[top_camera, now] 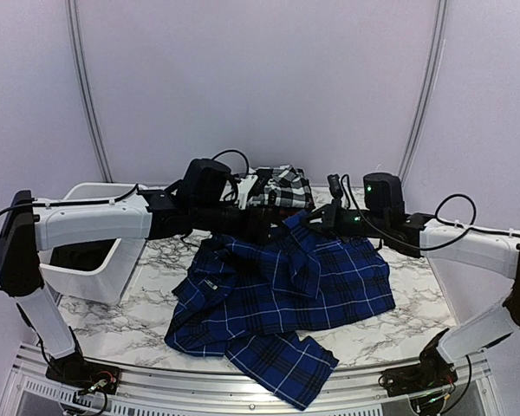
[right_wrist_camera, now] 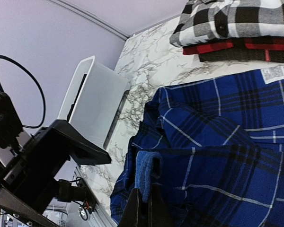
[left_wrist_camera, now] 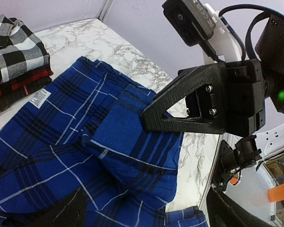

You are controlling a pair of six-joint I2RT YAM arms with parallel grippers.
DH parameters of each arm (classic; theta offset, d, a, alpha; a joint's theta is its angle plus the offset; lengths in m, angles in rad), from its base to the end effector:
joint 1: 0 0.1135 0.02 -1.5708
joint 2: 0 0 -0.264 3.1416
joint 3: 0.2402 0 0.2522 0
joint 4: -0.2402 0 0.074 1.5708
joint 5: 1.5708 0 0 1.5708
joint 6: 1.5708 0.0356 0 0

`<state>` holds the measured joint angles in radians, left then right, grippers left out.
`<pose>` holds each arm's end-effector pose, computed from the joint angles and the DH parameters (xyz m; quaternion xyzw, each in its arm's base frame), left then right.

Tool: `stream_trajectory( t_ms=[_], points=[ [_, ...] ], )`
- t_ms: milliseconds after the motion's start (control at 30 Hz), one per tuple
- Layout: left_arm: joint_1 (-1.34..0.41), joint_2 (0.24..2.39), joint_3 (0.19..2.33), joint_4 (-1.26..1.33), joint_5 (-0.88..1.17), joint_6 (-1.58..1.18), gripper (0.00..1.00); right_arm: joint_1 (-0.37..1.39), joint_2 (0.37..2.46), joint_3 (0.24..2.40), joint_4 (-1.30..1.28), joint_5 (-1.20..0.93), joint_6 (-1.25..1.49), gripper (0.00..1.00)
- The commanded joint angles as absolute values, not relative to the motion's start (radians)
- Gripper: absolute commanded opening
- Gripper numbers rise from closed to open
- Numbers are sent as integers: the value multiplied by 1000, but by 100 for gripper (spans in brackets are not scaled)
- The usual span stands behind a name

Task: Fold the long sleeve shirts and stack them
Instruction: Flatten out the crumpled shirt at the center of the board.

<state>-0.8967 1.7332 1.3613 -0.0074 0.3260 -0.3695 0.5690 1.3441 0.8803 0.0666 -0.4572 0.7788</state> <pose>0.2487 -0.3296 0.3010 0.3007 0.7648 -0.4359 0.3669 0.2479 0.1772 0.2738 -0.0399 0.8197 0.4840 0.3036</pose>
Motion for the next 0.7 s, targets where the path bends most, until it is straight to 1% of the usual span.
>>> stream_trajectory(
  t_ms=[0, 167, 300, 367, 433, 467, 567, 667],
  points=[
    [-903, 1715, 1306, 93, 372, -435, 91, 621, 1396, 935, 256, -479, 878, 0],
    [-915, 1728, 1293, 89, 333, -446, 92, 658, 1465, 969, 338, -488, 924, 0],
    [-919, 1745, 1297, 102, 326, -467, 92, 683, 1505, 1011, 340, -488, 919, 0],
    [-919, 1760, 1304, 105, 316, -480, 89, 689, 1516, 1016, 350, -492, 922, 0],
    [-920, 1769, 1310, 106, 305, -490, 84, 691, 1517, 1017, 358, -491, 926, 0],
    [-920, 1772, 1310, 104, 294, -496, 79, 690, 1517, 1018, 360, -491, 925, 0],
    [-920, 1772, 1305, 100, 254, -507, 55, 691, 1513, 1025, 338, -483, 911, 0],
    [-919, 1761, 1300, 90, 203, -510, 23, 690, 1513, 1034, 308, -475, 886, 0]
  ],
)
